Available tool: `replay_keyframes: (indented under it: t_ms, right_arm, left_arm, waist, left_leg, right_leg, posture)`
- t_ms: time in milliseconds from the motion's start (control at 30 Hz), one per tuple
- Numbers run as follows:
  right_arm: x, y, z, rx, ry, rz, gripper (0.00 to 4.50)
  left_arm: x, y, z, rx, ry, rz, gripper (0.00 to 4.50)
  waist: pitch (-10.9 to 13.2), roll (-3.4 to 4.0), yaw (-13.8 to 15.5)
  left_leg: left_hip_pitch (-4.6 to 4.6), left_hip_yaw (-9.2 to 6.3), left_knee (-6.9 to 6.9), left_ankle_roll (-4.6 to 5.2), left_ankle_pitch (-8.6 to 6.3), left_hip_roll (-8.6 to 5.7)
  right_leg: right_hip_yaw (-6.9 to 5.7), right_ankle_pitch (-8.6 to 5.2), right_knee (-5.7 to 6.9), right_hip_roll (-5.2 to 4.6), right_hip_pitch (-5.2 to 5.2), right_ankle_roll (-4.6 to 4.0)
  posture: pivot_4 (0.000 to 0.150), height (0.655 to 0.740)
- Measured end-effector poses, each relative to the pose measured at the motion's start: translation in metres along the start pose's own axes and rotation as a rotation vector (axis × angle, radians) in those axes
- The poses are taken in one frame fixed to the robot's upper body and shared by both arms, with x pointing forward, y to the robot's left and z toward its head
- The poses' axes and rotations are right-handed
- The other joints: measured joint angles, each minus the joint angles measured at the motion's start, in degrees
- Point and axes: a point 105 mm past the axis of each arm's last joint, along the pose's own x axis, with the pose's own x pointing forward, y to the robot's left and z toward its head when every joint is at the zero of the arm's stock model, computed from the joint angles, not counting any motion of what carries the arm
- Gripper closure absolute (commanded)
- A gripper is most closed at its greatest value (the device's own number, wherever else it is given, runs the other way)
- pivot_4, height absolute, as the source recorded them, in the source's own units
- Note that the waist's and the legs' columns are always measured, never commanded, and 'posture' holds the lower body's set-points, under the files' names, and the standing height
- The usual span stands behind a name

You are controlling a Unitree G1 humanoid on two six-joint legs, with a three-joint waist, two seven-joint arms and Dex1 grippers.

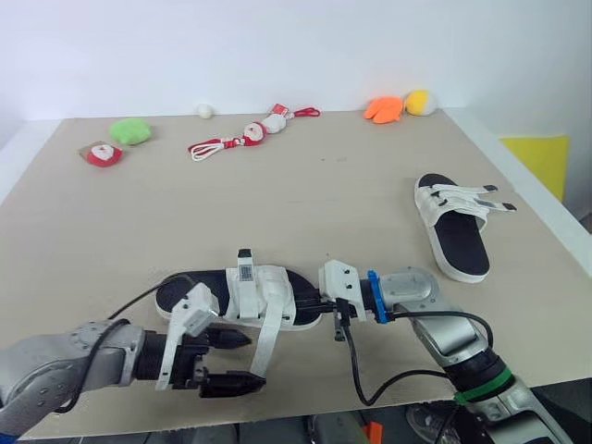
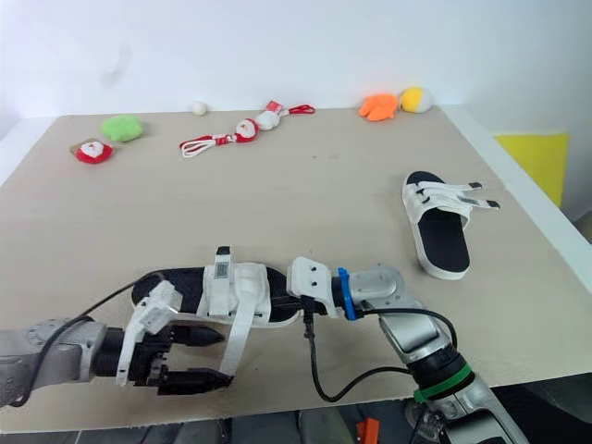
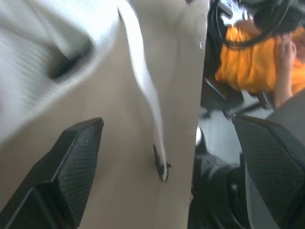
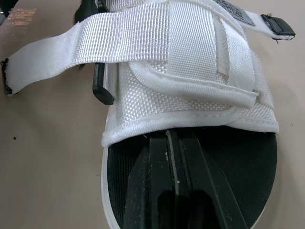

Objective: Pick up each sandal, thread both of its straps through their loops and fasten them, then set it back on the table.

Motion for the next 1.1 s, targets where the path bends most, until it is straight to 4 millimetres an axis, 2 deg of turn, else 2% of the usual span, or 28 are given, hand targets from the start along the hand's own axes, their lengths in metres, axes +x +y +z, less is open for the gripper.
replay_keyframes:
  t_ms: [100,133,167,200,400,600,800,900,1100]
  right_arm:
    - [0.000,0.000,0.000,0.001,0.001,-0.003,4.50]
    - [0.000,0.000,0.000,0.003,0.002,-0.006,4.50]
    - [0.000,0.000,0.000,0.003,0.002,-0.006,4.50]
    - [0.000,0.000,0.000,0.003,0.002,-0.007,4.50]
    - [0.000,-0.001,0.000,0.003,0.002,-0.012,4.50]
    - [0.000,-0.001,0.000,0.002,0.002,-0.014,4.50]
    - [0.000,-0.001,0.000,0.004,0.002,-0.015,4.50]
    - [0.001,-0.001,0.000,0.003,0.001,-0.012,4.50]
    - [0.002,-0.001,0.000,0.002,0.001,-0.012,4.50]
  left_arm:
    - [0.006,0.005,0.004,-0.013,-0.017,0.007,0.03]
    - [0.009,0.007,0.006,-0.011,-0.021,0.012,0.61]
    - [0.010,0.008,0.008,-0.010,-0.027,0.015,0.82]
    - [0.012,0.009,0.009,-0.010,-0.034,0.016,1.23]
    - [0.016,0.009,0.012,-0.017,-0.066,0.003,4.42]
    - [0.013,0.001,0.014,-0.034,-0.061,-0.069,4.47]
    - [-0.004,-0.011,0.063,0.041,-0.220,-0.116,4.47]
    - [-0.005,-0.005,0.080,0.060,-0.274,-0.074,4.47]
    - [-0.003,0.017,0.092,0.030,-0.347,0.039,4.47]
  waist:
    - [-0.01,-0.02,0.05]
    - [-0.01,-0.03,0.04]
    - [-0.01,-0.03,0.04]
    - [-0.02,-0.03,0.03]
    - [-0.02,-0.04,0.02]
    - [-0.02,-0.04,-0.03]
    - [-0.03,-0.05,-0.03]
    - [-0.03,-0.05,-0.11]
    - [-0.03,-0.04,-0.30]
  left_leg:
    - [-0.01,-0.04,0.03,0.00,0.00,0.00]
    - [-0.01,-0.03,0.05,0.00,0.00,0.00]
    - [-0.01,-0.03,0.05,0.00,0.00,-0.01]
    - [0.00,-0.03,0.06,0.00,0.00,-0.01]
    - [0.00,-0.05,0.05,0.00,0.00,0.00]
    - [0.00,-0.05,0.05,0.00,0.00,0.00]
    - [0.00,-0.06,0.09,0.01,0.00,-0.01]
    - [0.00,-0.07,0.08,0.00,0.00,-0.01]
    - [0.00,-0.13,0.08,0.01,0.00,0.00]
  right_leg:
    - [0.00,0.00,0.00,0.02,0.01,0.00]
    - [0.01,0.00,0.00,0.02,0.03,0.00]
    - [0.02,0.00,0.00,0.02,0.04,0.00]
    - [0.03,0.01,0.00,0.02,0.04,0.00]
    - [0.03,0.01,0.00,0.04,0.04,-0.01]
    - [0.03,0.01,0.00,0.05,0.03,-0.01]
    - [0.04,0.02,0.00,0.04,0.08,0.00]
    - [0.05,0.02,0.00,0.08,0.08,0.01]
    - [0.06,0.05,0.00,0.13,0.11,0.05]
  posture:
    - [0.150,0.7400]
    - [0.150,0.7400]
    - [0.150,0.7400]
    - [0.150,0.7400]
    - [0.150,0.7400]
    - [0.150,0.7400]
    - [0.150,0.7400]
    - [0.150,0.7400]
    - [0.150,0.7400]
